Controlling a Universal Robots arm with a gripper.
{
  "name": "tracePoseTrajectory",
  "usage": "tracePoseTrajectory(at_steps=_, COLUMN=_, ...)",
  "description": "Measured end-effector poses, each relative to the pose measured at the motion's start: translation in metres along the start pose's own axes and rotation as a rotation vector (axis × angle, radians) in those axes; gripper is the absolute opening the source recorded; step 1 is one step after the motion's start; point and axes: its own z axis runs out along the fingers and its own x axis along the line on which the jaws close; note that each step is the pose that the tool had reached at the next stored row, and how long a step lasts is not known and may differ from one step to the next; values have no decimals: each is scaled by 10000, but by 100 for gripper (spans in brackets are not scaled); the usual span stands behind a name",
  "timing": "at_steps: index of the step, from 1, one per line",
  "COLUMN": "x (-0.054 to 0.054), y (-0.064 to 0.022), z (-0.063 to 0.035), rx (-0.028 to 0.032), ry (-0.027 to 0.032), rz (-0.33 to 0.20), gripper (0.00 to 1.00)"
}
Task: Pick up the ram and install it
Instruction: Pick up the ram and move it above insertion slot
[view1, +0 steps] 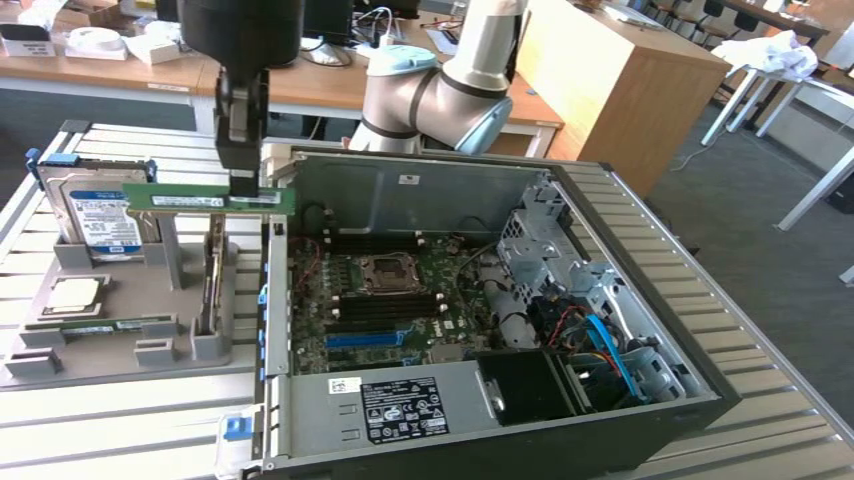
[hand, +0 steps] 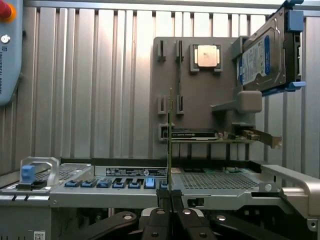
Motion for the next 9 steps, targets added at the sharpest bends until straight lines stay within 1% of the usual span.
tracePoseTrajectory(at_steps=9, x=1, y=-161, z=-5, rx=-12, ry=0, rz=-11, gripper=11)
